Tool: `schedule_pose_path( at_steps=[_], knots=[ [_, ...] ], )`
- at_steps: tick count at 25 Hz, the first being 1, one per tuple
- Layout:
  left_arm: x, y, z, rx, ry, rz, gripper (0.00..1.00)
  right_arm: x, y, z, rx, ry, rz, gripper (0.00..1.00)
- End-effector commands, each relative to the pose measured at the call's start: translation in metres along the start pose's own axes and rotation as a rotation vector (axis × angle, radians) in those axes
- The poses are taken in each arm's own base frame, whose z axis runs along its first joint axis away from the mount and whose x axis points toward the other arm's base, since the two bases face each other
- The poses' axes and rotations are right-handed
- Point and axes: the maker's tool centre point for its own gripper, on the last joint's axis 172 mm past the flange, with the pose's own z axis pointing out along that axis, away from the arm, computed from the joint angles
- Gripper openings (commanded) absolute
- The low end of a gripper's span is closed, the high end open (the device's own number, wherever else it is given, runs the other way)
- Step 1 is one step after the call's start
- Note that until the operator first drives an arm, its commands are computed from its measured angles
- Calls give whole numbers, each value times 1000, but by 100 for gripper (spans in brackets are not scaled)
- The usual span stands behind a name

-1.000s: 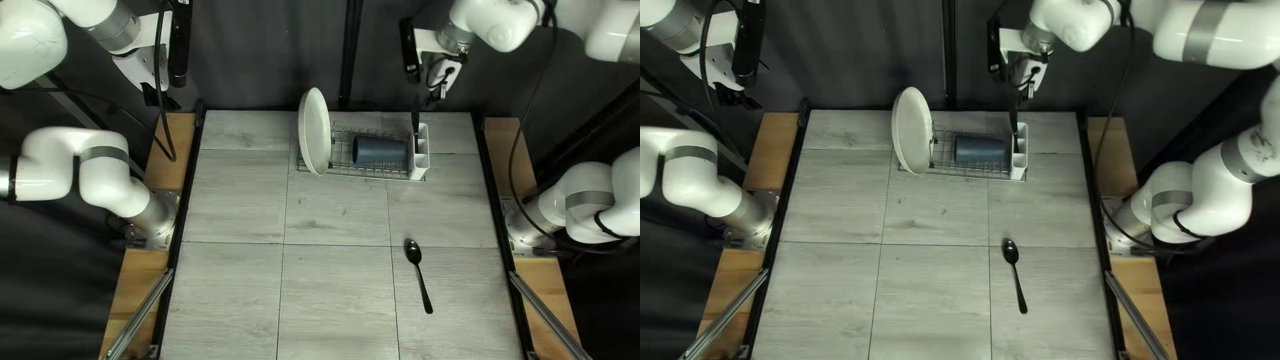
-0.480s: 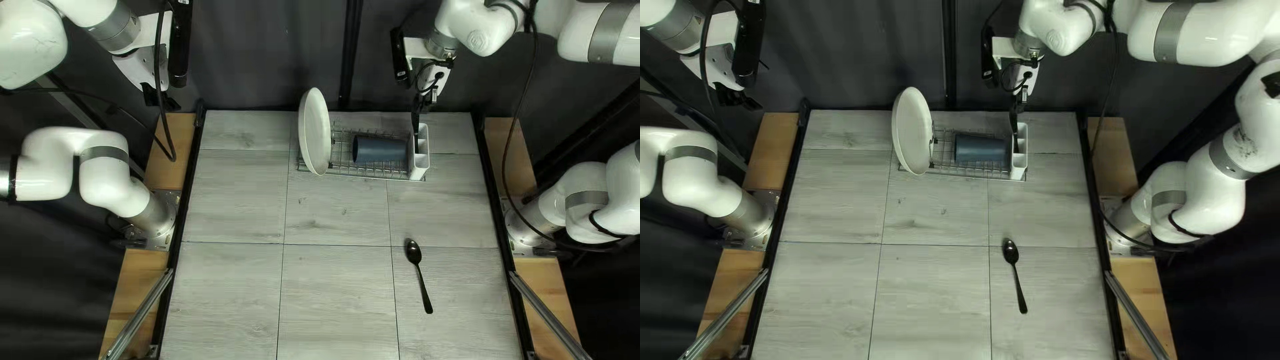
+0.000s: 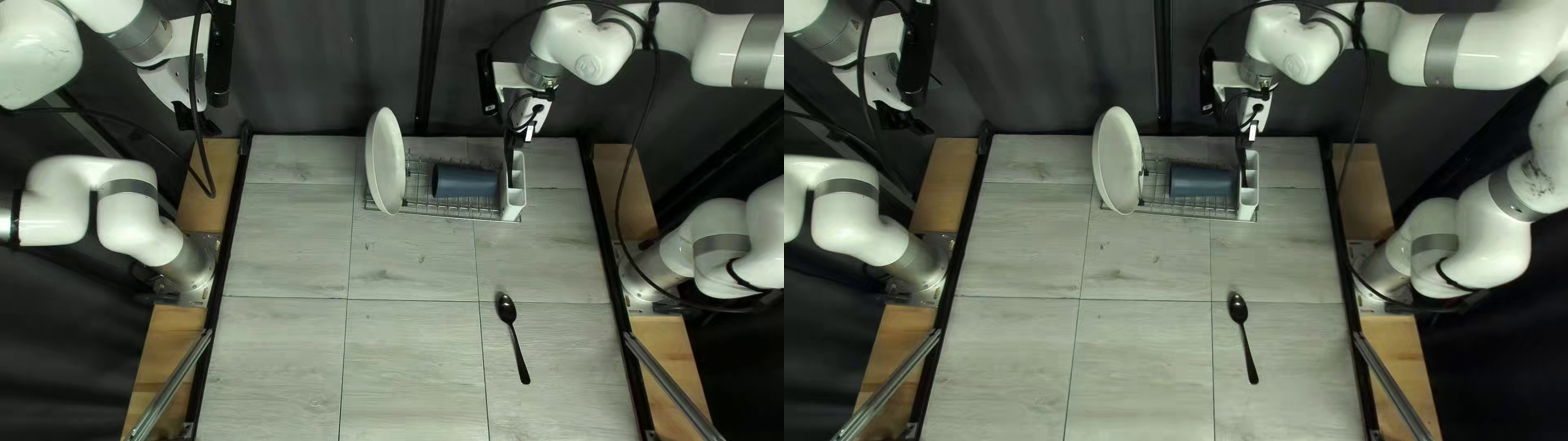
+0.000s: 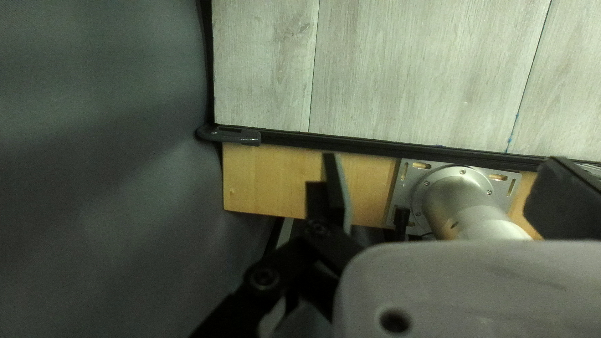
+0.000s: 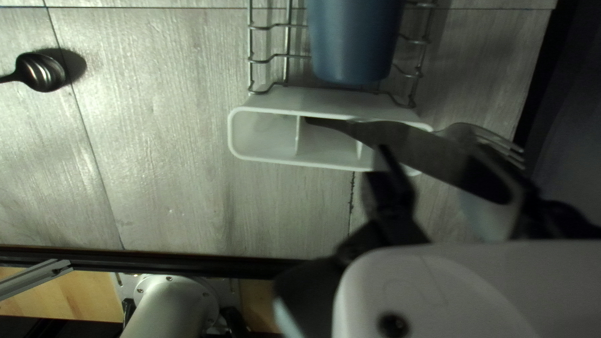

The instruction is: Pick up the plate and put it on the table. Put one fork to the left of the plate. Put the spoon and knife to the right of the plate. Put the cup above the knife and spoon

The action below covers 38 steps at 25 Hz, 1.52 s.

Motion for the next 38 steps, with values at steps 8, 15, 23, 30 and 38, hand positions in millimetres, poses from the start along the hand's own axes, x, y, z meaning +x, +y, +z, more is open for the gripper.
schedule_pose_path(
  at_steps=[8,15,23,30,38],
  knots=[
    [0,0,0,0,0,0,100,1,-39,-80,-46,-6,41,42],
    [0,0,0,0,0,0,100,0,-31,-60,-58,-23,139,100],
    [0,0,0,0,0,0,100,3,-61,-28,-111,-20,314,100],
    [0,0,0,0,0,0,100,-7,-84,-8,-174,4,440,100],
    [0,0,0,0,0,0,100,10,-96,1,-254,29,638,100]
  ],
)
